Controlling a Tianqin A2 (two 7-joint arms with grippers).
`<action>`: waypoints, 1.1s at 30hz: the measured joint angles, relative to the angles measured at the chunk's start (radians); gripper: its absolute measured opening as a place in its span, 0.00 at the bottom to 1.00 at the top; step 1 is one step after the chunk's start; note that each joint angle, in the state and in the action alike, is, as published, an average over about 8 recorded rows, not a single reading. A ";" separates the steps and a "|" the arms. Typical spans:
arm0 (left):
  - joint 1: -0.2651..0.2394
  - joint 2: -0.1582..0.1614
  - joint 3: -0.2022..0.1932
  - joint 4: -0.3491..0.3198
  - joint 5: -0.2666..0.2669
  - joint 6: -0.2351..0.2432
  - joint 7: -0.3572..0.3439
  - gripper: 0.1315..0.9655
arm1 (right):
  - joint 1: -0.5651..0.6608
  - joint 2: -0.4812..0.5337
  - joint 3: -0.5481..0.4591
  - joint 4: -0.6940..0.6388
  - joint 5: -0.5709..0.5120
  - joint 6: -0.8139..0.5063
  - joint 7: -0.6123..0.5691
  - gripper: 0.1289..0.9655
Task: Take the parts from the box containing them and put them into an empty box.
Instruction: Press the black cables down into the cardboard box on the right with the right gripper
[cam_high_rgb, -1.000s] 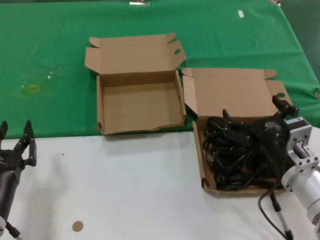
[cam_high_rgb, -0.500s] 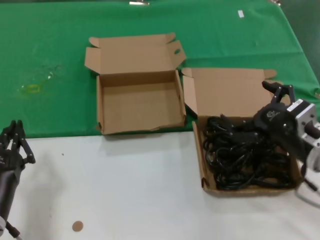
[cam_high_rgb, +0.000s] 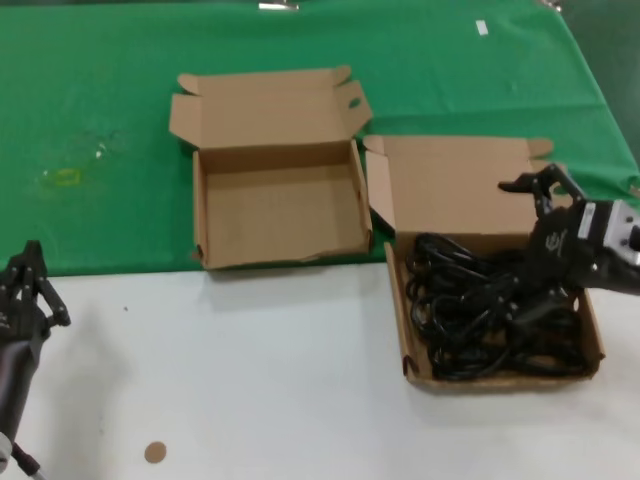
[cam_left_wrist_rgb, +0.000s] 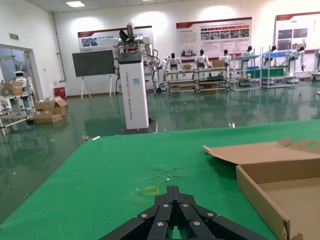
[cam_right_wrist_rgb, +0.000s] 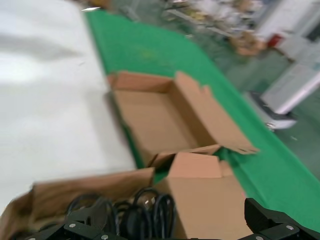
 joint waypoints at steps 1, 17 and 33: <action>0.000 0.000 0.000 0.000 0.000 0.000 0.000 0.02 | 0.020 0.002 -0.002 -0.012 -0.007 -0.042 -0.018 1.00; 0.000 0.000 0.000 0.000 0.000 0.000 0.000 0.01 | 0.290 -0.053 -0.070 -0.257 -0.129 -0.571 -0.286 1.00; 0.000 0.000 0.000 0.000 0.000 0.000 0.000 0.01 | 0.439 -0.206 -0.104 -0.500 -0.279 -0.611 -0.480 0.95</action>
